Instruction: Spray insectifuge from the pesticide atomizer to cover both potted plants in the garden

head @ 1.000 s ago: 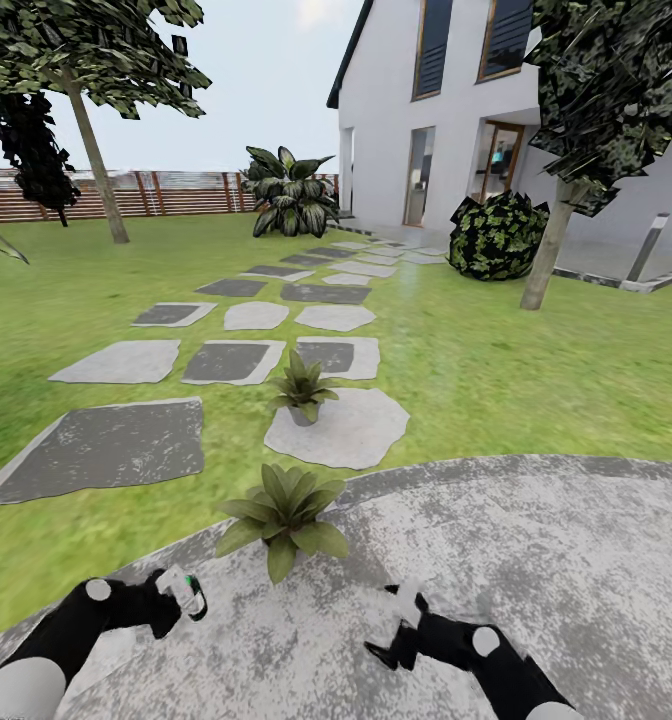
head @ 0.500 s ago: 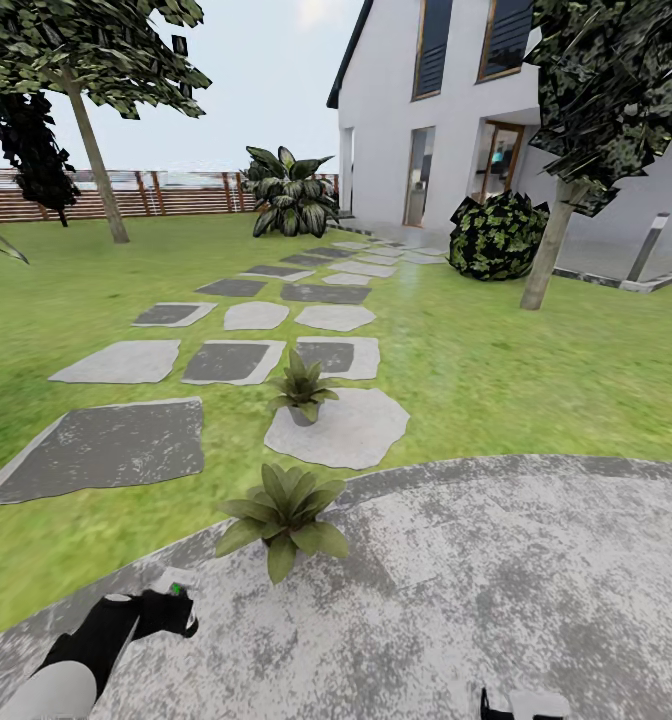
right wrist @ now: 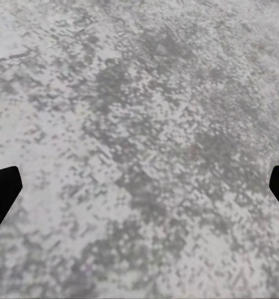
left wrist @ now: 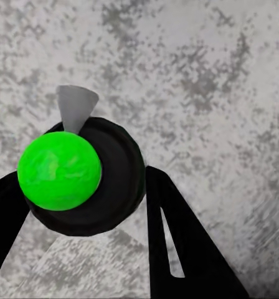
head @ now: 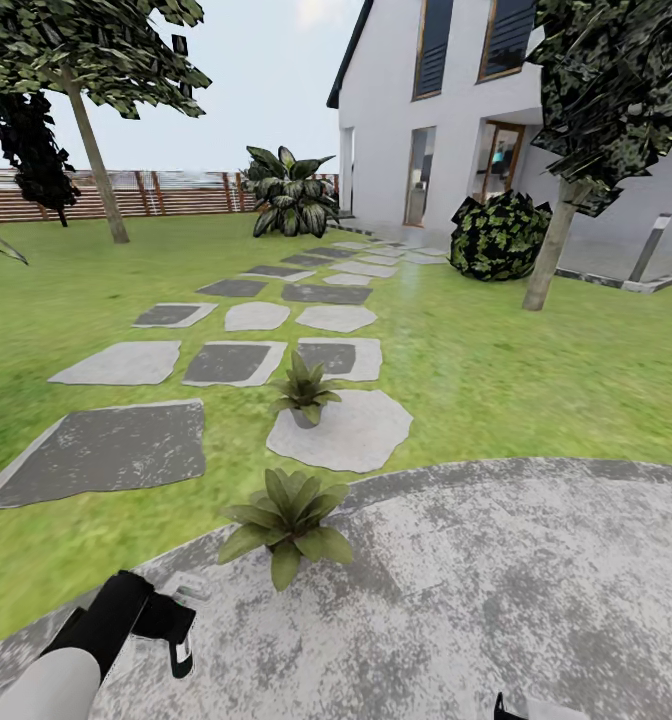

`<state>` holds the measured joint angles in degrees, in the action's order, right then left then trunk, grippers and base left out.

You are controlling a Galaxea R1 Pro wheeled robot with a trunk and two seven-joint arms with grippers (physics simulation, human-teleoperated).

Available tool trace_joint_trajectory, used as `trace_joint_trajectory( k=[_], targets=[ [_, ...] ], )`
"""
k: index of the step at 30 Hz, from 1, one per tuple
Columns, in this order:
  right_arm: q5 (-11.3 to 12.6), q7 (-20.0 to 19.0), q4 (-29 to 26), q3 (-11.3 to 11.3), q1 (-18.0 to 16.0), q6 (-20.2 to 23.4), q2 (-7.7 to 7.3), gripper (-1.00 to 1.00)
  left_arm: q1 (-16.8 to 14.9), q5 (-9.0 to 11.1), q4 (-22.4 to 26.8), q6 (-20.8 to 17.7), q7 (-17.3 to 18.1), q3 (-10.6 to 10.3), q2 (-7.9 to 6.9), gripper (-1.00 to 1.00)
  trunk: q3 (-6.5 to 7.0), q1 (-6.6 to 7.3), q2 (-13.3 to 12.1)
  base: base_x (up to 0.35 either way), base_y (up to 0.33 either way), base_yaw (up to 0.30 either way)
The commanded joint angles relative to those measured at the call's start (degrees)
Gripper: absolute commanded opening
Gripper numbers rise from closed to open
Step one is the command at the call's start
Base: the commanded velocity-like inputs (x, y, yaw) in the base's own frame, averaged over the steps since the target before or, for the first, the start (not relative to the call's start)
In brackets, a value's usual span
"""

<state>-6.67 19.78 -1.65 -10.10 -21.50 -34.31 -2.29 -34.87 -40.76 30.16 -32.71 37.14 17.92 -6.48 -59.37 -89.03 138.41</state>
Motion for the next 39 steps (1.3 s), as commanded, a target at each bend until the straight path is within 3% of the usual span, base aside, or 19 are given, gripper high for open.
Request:
trace_joint_trajectory(
  k=[1,17,33,36,37,39],
  targets=[
    [-0.6,0.3,0.1,-0.4,-0.1,-0.1,0.0,1.0,0.0,-0.5,0.1,-0.1,0.5,0.3,0.01,-1.0,-0.05,-0.01,0.0,0.181,0.287,0.0],
    [-0.2,0.5,0.0,-0.5,-0.1,-0.1,0.36,1.0,0.0,-0.5,0.2,-0.1,0.5,0.3,0.06,-1.0,-0.05,-0.01,0.0,0.067,0.329,-0.057],
    [-0.2,0.5,0.0,-0.5,-0.1,-0.1,0.46,1.0,0.0,-0.7,0.2,-0.1,0.6,0.0,0.3,-1.0,-0.05,-0.01,0.0,0.253,0.246,-0.149],
    [-0.2,0.5,0.0,-0.6,-0.1,-0.1,0.41,1.0,0.1,-0.7,-0.2,-0.1,0.6,-3.1,0.36,-1.0,-0.09,-0.01,0.0,0.268,0.112,-0.294],
    [-0.2,0.5,0.0,-0.6,-0.1,-0.1,0.38,1.0,0.2,-0.6,-0.4,-0.1,0.8,-5.6,0.3,-1.0,-0.12,-0.01,0.0,0.103,0.04,-0.293],
    [-0.2,0.5,0.0,-0.6,-0.1,-0.1,0.37,1.0,0.4,-0.5,-0.6,-0.1,2.4,-8.7,0.19,-1.0,-0.19,-0.01,0.0,0.054,0.021,-0.29]
  ],
)
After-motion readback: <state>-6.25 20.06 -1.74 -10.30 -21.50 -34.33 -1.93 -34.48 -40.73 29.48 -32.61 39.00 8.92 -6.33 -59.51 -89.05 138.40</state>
